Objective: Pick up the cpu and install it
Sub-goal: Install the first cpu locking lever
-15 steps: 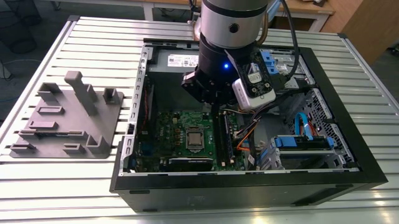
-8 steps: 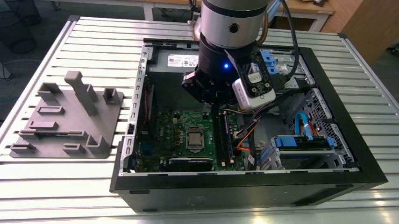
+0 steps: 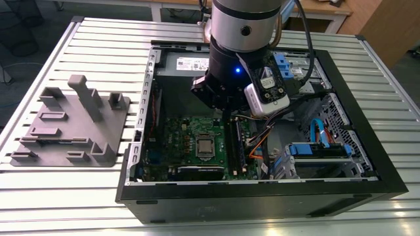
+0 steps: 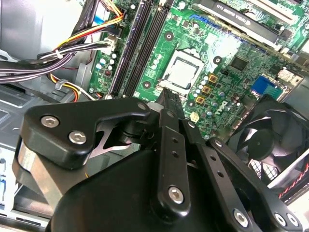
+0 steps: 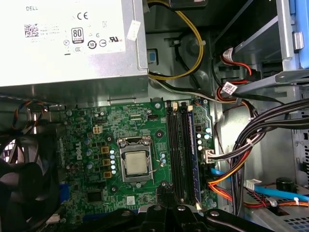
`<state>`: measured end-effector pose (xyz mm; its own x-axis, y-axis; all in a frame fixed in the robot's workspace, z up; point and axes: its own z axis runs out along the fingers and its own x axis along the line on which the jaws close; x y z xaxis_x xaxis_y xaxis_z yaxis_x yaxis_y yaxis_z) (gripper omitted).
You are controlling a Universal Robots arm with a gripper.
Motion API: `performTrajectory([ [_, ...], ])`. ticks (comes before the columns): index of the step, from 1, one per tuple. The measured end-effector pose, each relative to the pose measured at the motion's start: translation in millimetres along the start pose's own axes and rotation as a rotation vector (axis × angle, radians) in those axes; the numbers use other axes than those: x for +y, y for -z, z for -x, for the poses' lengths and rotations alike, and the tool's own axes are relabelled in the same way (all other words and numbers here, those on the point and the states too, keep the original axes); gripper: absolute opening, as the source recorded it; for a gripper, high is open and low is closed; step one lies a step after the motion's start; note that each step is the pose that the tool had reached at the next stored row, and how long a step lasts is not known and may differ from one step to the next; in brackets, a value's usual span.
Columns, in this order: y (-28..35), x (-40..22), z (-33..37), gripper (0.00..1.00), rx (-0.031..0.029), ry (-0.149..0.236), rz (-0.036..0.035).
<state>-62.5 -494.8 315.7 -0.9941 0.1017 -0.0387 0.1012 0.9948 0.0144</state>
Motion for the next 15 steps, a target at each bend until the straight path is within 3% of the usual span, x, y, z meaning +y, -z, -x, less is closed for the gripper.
performTrajectory([
  [6,-2.9,0.0,-0.1,0.11,0.0002,0.000,0.0023],
  [15,-18.5,-0.2,-0.7,0.11,0.0003,0.000,0.0022],
])
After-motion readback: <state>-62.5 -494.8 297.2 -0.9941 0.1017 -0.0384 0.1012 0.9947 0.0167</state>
